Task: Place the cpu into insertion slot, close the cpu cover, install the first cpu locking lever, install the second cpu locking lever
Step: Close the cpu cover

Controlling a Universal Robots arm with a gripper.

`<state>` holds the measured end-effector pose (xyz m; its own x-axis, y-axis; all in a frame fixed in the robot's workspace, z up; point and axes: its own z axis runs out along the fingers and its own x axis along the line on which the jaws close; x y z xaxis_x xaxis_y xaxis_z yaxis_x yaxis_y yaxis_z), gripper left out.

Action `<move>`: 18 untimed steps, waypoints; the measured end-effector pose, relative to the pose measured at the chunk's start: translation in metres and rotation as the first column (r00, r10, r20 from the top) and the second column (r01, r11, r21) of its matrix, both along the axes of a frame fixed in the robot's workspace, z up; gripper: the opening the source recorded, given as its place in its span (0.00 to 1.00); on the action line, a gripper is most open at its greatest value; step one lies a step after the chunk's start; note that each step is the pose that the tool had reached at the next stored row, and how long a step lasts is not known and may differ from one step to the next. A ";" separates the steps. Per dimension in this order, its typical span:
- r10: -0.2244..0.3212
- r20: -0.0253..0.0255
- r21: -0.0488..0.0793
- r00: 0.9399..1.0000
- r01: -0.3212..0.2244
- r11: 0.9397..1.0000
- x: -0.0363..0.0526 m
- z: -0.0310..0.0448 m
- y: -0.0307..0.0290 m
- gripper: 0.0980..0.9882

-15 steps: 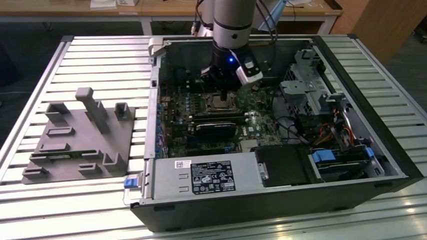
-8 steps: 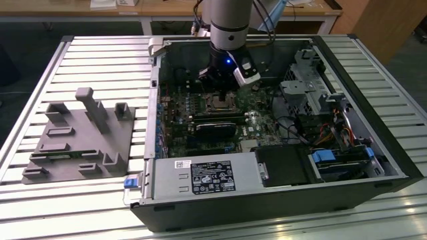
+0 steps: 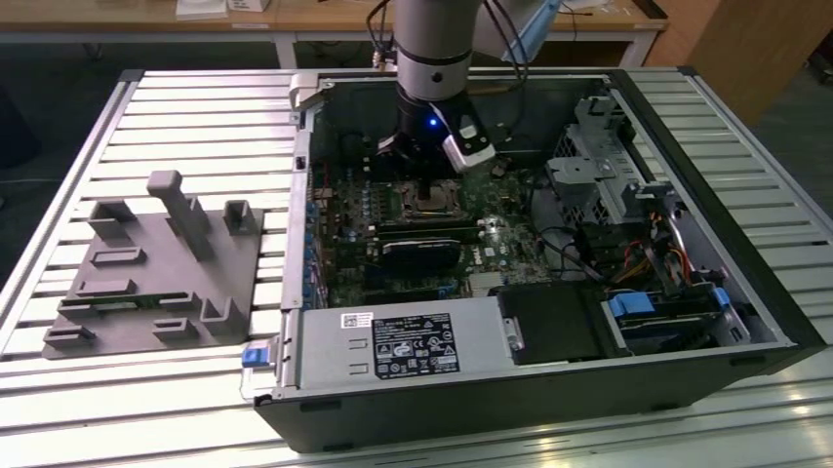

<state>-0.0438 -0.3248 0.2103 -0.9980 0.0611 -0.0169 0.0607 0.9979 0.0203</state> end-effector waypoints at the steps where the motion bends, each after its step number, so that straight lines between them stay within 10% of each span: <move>1: 0.000 0.001 0.000 1.000 0.000 1.000 -0.0020 -0.0004 0.0000 0.01; 18: 0.002 0.009 0.000 1.000 -0.002 1.000 -0.0180 -0.0101 0.0000 0.01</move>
<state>-0.0619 -0.3249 0.2002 -0.9979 0.0594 -0.0260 0.0589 0.9980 0.0208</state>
